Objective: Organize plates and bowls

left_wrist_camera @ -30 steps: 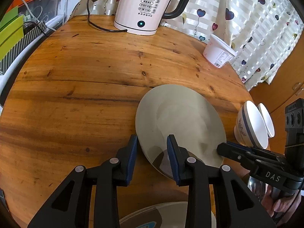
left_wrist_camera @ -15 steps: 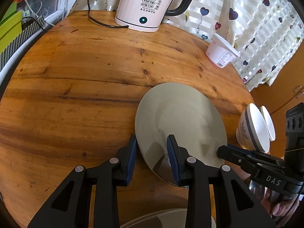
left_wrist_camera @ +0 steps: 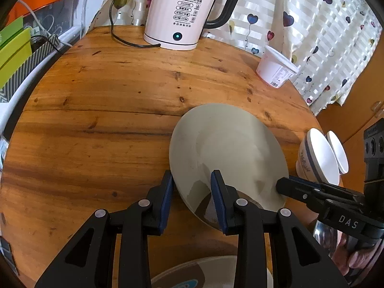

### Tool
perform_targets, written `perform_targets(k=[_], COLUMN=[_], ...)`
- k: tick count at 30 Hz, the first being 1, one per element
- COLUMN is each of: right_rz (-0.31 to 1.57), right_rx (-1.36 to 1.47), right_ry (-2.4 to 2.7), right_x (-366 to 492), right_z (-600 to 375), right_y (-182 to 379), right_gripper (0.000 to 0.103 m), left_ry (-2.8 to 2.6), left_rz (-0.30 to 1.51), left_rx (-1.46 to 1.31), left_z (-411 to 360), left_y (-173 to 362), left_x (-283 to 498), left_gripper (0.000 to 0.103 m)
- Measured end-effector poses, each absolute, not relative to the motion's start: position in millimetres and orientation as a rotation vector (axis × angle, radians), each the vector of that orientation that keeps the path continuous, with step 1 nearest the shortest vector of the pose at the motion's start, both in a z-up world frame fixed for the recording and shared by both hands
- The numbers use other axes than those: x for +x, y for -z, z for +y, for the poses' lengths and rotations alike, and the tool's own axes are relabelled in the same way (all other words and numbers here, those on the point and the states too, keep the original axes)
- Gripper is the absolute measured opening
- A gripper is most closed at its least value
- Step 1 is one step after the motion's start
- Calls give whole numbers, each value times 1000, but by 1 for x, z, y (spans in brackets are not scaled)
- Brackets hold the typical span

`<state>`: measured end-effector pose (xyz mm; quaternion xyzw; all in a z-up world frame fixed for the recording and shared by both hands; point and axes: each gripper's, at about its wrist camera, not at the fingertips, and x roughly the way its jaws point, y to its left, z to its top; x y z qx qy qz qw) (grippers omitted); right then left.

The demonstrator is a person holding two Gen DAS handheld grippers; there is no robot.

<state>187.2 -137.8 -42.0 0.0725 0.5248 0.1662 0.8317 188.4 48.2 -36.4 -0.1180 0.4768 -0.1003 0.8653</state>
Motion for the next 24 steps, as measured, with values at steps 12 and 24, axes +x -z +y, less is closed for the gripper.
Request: perform_targets(k=[12, 24], right_rz=[1077, 1059], right_rx=[139, 114], right_ry=[-394, -453], right_x=[168, 136], right_z=[-130, -121], right_y=[24, 12], right_gripper=[22, 22], left_ry=[179, 143], left_rz=[969, 931], left_rx=[-268, -286], left_z=[54, 61], left_y=[22, 10], left_x=[161, 117], left_gripper=[33, 33])
